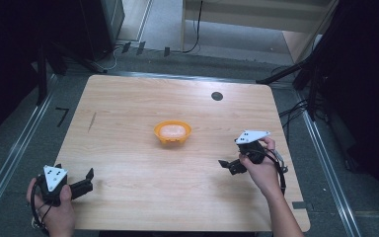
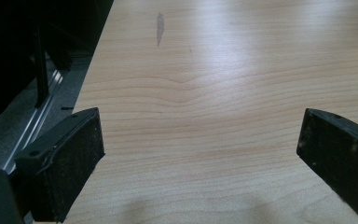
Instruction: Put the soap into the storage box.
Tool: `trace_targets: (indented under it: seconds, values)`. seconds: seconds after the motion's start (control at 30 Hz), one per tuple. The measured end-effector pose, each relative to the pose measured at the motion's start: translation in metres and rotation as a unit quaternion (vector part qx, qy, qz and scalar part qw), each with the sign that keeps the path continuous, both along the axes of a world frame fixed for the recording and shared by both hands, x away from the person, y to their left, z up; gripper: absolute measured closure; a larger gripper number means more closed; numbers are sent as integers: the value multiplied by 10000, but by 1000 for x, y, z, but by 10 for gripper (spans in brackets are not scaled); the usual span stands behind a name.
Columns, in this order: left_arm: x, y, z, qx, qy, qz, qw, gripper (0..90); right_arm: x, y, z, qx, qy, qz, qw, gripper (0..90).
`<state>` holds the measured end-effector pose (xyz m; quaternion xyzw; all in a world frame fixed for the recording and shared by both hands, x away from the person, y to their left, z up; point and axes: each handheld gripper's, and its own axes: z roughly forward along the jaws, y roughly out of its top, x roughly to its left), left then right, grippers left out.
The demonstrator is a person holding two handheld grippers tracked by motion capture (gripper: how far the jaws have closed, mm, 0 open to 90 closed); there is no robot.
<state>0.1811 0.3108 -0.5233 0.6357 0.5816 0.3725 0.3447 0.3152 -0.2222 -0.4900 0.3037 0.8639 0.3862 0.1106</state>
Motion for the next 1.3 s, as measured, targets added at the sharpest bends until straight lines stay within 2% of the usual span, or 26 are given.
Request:
trace_targets:
  seconds: [0.3, 0.47, 0.8, 1.3]
  values:
    - [0, -1, 0, 27, 5, 3, 10000, 9, -18, -24, -12, 102, 33, -259, 9996, 0]
    - [0, -1, 0, 42, 4, -8, 10000, 9, -29, -35, -20, 109, -22, -408, 9991, 0]
    - [1, -1, 0, 21, 40, -5, 10000, 9, -47, -54, -30, 277, -61, -651, 9975, 0]
    - [1, 0, 0, 29, 60, -8, 10000, 9, -77, -84, -45, 429, -133, -1081, 9931, 0]
